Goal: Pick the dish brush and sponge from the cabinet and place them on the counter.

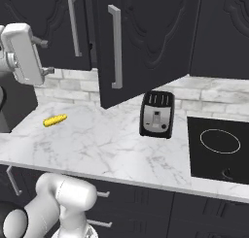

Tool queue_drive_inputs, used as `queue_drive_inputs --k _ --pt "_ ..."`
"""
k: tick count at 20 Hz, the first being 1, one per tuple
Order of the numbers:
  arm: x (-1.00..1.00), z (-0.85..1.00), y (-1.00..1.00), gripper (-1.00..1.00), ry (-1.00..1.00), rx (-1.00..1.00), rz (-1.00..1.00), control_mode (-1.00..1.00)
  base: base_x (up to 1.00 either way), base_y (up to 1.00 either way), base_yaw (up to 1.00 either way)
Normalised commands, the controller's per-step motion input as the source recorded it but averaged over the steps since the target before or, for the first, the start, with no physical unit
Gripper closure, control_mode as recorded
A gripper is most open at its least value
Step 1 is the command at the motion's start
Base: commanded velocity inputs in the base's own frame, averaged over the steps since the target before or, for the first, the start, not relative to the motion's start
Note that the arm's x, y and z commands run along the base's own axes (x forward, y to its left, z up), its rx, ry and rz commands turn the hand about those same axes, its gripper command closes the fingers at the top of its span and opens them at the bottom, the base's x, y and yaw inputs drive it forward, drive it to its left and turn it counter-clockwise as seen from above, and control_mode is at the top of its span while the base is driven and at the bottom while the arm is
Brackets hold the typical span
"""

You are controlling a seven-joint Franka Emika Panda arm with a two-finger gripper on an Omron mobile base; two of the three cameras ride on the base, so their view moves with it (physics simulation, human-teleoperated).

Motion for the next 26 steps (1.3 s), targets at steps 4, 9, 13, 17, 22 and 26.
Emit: queue_drive_inputs --k 4,9,13,17,22,26 --pt "0.40 0.00 -0.31 -1.00 0.05 -0.09 -0.09 -1.00 0.00 0.00 0.00" --pt "0.35 0.00 -0.20 -1.00 0.04 -0.04 -0.14 -1.00 0.00 0.00 0.00" --pt "0.25 0.00 -0.10 -1.00 0.05 -0.02 -0.21 -1.00 0.00 0.00 0.00" --pt "0.00 -0.01 -0.10 -1.00 0.00 0.00 -0.23 -1.00 0.00 0.00 0.00" --pt "-0.01 0.00 -0.18 -1.00 0.00 0.00 -0.22 -1.00 0.00 0.00 0.00" --pt "0.00 -0.01 -0.40 -1.00 0.00 0.00 -0.17 -1.00 0.00 0.00 0.00"
